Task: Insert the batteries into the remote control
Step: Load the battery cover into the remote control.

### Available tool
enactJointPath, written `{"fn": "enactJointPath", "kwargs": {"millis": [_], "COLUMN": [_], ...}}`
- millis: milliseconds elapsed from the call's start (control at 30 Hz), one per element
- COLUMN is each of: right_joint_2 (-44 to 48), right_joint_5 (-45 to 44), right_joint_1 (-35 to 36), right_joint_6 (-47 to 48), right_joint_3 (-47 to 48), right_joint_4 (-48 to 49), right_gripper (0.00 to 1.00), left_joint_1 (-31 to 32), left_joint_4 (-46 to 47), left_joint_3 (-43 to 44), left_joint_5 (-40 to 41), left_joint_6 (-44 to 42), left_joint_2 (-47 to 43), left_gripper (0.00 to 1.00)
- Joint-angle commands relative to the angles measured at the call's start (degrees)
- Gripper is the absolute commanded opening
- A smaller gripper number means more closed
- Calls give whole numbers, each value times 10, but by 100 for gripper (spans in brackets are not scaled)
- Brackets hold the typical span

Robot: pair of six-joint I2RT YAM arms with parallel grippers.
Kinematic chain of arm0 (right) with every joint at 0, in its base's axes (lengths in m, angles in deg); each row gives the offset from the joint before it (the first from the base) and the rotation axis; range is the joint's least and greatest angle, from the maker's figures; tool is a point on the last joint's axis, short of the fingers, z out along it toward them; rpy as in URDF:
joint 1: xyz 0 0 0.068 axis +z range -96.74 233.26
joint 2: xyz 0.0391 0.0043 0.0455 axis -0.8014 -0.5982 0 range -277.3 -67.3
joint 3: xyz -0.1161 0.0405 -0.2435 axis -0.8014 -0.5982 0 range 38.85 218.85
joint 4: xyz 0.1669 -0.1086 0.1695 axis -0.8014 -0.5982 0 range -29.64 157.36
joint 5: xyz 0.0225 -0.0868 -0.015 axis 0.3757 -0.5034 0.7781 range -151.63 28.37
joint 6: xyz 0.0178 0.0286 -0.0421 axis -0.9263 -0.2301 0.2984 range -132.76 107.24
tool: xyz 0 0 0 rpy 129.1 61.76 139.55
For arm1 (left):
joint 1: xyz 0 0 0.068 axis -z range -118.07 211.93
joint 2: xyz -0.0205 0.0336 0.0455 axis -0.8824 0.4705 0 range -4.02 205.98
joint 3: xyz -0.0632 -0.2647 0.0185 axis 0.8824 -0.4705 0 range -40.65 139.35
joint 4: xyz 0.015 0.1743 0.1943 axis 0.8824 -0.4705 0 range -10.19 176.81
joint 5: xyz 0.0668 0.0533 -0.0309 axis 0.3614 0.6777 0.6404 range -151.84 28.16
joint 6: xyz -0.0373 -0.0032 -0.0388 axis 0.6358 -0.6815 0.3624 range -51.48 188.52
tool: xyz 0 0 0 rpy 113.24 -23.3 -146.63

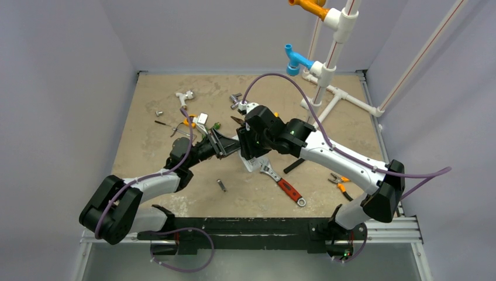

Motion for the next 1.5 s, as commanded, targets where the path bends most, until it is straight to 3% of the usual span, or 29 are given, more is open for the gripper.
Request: {"fn": "enactJointPath", "kwargs": {"millis": [0,167,500,667,900,1267,1467], "right_joint_2": [12,32,135,195,260,283,281], "right_joint_5": [1,-5,-58,29,187,237,250], "right_joint_1": [0,0,-16,-75,-134,-137,-137], "right_joint_6": [-3,-5,-31,-60,-99,-152,-151], "right_joint_3": [19,10,-74,-150,-282,-378,-389], "right_joint_4": [28,47,122,171,320,416,416], "right_gripper": [46,56,61,61,63,67,66], "left_joint_1": [5,5,5,5,5,5,5], "left_joint_4": [56,56,55,54,46,29,19], "left_joint_3": [4,4,8,10,18,27,33], "left_joint_5": [-9,-9,-14,-14,-20,-24,-26], "left_joint_6": [9,9,9,11,11,5,1], "left_joint_2": [-8,-8,-10,-15,-19,-28,-27], "left_gripper": [0,0,0,0,0,0,0]}}
